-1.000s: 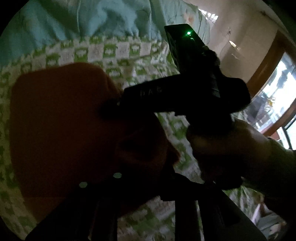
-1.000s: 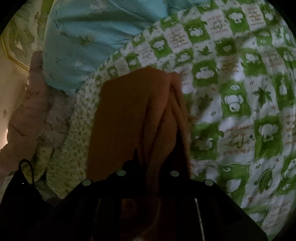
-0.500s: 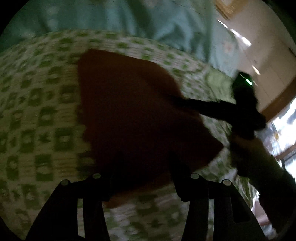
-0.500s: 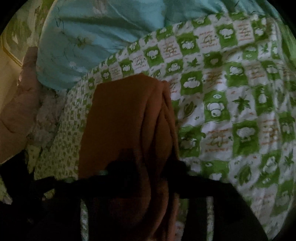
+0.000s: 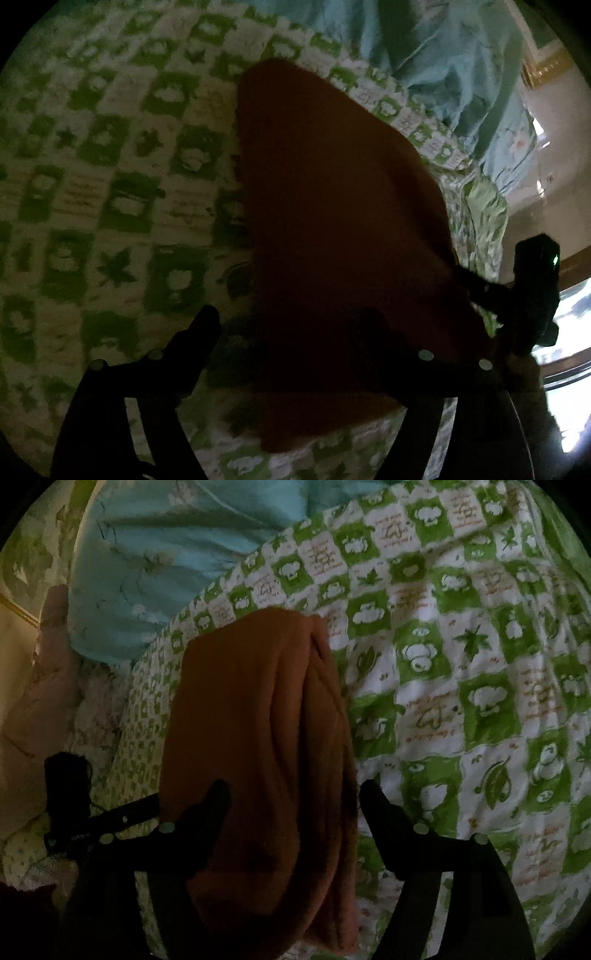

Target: Fold small clothes

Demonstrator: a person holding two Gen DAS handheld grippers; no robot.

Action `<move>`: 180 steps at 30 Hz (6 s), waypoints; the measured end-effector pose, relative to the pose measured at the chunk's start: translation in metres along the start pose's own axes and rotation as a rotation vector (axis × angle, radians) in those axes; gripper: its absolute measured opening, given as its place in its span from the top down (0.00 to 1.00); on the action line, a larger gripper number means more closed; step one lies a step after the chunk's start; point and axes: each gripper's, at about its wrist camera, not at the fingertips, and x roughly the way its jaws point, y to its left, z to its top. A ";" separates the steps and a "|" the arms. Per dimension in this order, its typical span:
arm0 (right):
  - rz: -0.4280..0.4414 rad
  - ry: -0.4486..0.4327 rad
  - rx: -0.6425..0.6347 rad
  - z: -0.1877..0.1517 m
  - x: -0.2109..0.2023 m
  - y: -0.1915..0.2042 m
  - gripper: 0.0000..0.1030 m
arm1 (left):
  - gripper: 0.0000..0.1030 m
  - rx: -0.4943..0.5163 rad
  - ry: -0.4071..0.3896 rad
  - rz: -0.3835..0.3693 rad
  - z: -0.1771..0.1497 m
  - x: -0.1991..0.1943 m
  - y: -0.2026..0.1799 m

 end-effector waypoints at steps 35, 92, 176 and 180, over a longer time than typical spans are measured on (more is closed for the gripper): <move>0.334 0.235 -0.153 -0.064 0.142 0.185 0.69 | 0.72 -0.144 -0.169 0.114 -0.105 -0.136 0.157; 0.121 0.089 -0.128 -0.027 0.079 0.171 0.64 | 0.48 -0.167 -0.182 0.393 -0.086 -0.156 0.158; 0.023 0.138 -0.164 -0.073 0.115 0.178 0.66 | 0.72 -0.223 -0.163 0.274 -0.069 -0.117 0.174; 0.027 0.138 -0.150 -0.070 0.119 0.175 0.66 | 0.75 -0.182 -0.174 0.291 -0.065 -0.115 0.164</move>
